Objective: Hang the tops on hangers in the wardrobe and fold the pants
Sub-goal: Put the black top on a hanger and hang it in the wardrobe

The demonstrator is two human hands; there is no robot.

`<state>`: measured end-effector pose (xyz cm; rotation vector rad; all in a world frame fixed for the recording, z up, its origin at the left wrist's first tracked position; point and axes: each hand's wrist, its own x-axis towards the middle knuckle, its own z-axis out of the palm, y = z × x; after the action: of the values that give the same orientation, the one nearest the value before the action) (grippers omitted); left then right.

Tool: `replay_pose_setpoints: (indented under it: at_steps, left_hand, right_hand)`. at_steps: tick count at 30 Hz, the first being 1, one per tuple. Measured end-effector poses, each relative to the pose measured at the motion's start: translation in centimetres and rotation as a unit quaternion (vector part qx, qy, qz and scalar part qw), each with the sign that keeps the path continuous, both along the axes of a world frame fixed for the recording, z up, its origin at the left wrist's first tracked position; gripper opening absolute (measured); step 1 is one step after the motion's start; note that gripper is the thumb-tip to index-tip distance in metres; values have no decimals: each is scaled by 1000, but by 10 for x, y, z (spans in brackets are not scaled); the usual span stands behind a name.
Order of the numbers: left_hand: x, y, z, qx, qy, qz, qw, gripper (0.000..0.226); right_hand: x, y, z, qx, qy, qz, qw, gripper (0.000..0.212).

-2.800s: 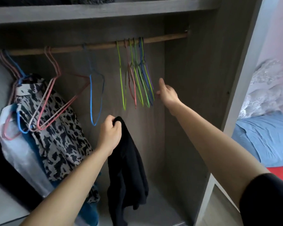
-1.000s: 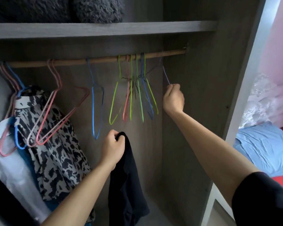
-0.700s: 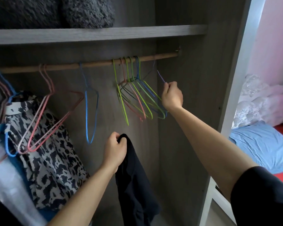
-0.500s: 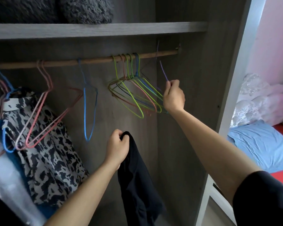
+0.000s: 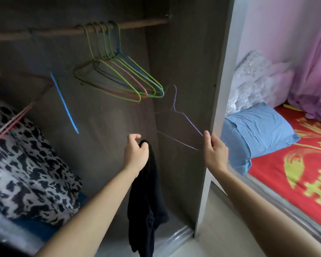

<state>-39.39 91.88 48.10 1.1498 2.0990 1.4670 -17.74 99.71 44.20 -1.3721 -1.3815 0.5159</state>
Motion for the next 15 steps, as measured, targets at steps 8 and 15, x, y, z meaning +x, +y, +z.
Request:
replay_pose_setpoints:
  at_steps: [8, 15]
  left_hand:
    - [48, 10, -24, -83, 63, -85, 991, 49]
    - [89, 13, -37, -105, 145, -138, 974, 23]
  right_hand:
    - [95, -38, -33, 8, -20, 22, 1000, 59]
    - [150, -47, -38, 13, -119, 29, 992, 53]
